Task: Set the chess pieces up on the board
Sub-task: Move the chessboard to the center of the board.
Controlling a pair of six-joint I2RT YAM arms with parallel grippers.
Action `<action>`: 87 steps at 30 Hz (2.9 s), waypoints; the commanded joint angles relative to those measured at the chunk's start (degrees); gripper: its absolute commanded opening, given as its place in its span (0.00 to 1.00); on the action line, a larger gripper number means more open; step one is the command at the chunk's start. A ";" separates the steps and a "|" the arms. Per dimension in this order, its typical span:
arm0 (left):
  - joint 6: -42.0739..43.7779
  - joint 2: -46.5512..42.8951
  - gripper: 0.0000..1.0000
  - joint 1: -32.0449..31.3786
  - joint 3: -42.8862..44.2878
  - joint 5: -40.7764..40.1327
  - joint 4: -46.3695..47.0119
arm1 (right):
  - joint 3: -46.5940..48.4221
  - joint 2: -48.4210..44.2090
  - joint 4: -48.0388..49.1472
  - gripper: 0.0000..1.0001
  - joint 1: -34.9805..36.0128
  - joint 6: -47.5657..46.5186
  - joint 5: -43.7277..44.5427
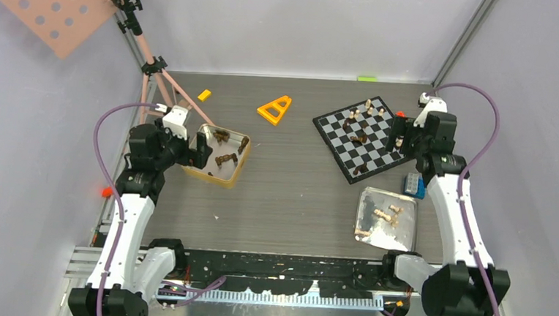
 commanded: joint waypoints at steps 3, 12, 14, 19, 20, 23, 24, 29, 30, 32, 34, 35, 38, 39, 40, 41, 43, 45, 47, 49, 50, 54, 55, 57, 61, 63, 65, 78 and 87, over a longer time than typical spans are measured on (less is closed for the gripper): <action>1.38 0.39 0.98 -0.19 0.20 2.68 0.15 | 10.00 12.69 3.28 1.00 -0.30 6.18 11.96; 1.47 0.92 0.98 -0.19 0.12 3.03 0.15 | 26.27 34.21 4.47 1.00 -3.68 14.00 8.47; 1.54 1.07 0.98 -0.17 0.04 3.13 0.19 | 29.43 38.68 4.95 1.00 -4.11 15.33 7.95; 1.72 1.35 0.98 -0.21 -0.04 2.83 0.24 | 35.98 48.55 5.89 1.00 -5.00 17.88 6.61; 1.80 1.46 0.98 -0.24 -0.06 2.89 0.24 | 37.44 49.57 6.37 1.00 -5.24 18.44 6.26; 1.78 1.65 0.98 -0.22 -0.06 2.87 0.24 | 39.86 54.04 7.48 1.00 -7.13 21.78 3.57; 1.76 1.78 0.98 -0.20 -0.06 2.86 0.24 | 40.83 54.86 7.98 1.00 -7.58 22.50 2.49; 1.94 2.41 0.98 -0.21 -0.23 2.76 0.31 | 43.02 59.51 8.15 1.00 -9.91 26.54 -1.34; 1.93 2.54 0.98 -0.21 -0.24 2.81 0.38 | 43.20 60.33 8.37 1.00 -10.07 26.94 -1.81; 1.98 2.98 0.98 -0.20 -0.24 2.94 0.32 | 43.73 61.66 8.70 1.00 -10.52 27.73 -2.52; 2.05 3.25 0.98 -0.20 -0.28 2.97 0.33 | 44.66 62.87 8.98 1.00 -10.60 27.68 -3.09; 2.07 3.33 0.98 -0.21 -0.32 2.96 0.36 | 45.19 63.19 9.12 1.00 -10.72 27.82 -3.29; 2.13 3.69 0.98 -0.18 -0.33 2.79 0.37 | 46.19 64.85 9.17 1.00 -10.60 29.18 -4.04; 2.16 3.76 0.98 -0.16 -0.33 2.72 0.33 | 46.54 65.14 9.24 0.98 -10.59 29.36 -3.85; 2.19 3.85 0.98 -0.12 -0.30 2.70 0.32 | 46.72 65.65 9.26 0.98 -10.52 29.54 -3.67; 2.24 3.89 0.98 -0.14 -0.32 2.62 0.32 | 47.05 65.90 9.33 0.97 -10.51 29.54 -3.31; 2.25 4.15 0.98 -0.11 -0.33 2.55 0.33 | 47.45 66.66 9.39 0.97 -10.38 29.58 -3.03; 2.34 4.30 0.98 -0.08 -0.31 2.44 0.32 | 48.18 67.71 8.86 0.97 -10.40 30.06 -3.19; 2.32 4.38 0.98 -0.14 -0.28 2.44 0.32 | 48.76 69.00 8.25 0.97 -10.30 30.42 -3.32; 2.27 4.59 0.98 -0.15 -0.24 2.45 0.26 | 48.66 69.38 8.08 0.96 -10.32 30.58 -3.49; 2.28 4.53 0.98 -0.14 -0.24 2.43 0.24 | 48.50 69.47 8.06 0.96 -10.27 30.63 -3.53; 2.26 4.57 0.98 -0.14 -0.24 2.43 0.30 | 46.68 69.02 8.17 0.96 -10.26 31.08 -5.21; 2.31 4.57 0.98 -0.13 -0.24 2.43 0.32 | 46.26 68.58 8.16 0.96 -10.26 31.33 -5.54; 2.27 4.43 0.98 -0.08 -0.25 2.45 0.25 | 44.79 67.63 8.22 0.96 -10.22 31.90 -7.00; 2.34 4.28 0.98 -0.07 -0.39 2.57 0.43 | 40.65 65.05 9.42 0.96 -9.83 32.83 -10.33; 2.34 4.09 0.98 -0.09 -0.41 2.60 0.46 | 38.56 63.96 9.69 0.96 -9.38 32.88 -11.71; 2.29 3.90 0.98 -0.15 -0.41 2.70 0.46 | 36.38 62.78 9.93 0.96 -8.97 32.93 -12.89; -0.10 4.49 0.98 -0.18 -1.38 4.64 2.98 | 21.61 53.98 13.34 0.94 -1.06 30.09 -17.38; -5.20 12.93 0.98 -6.29 3.75 8.72 6.54 | 19.46 49.05 11.78 0.94 2.51 25.20 -17.85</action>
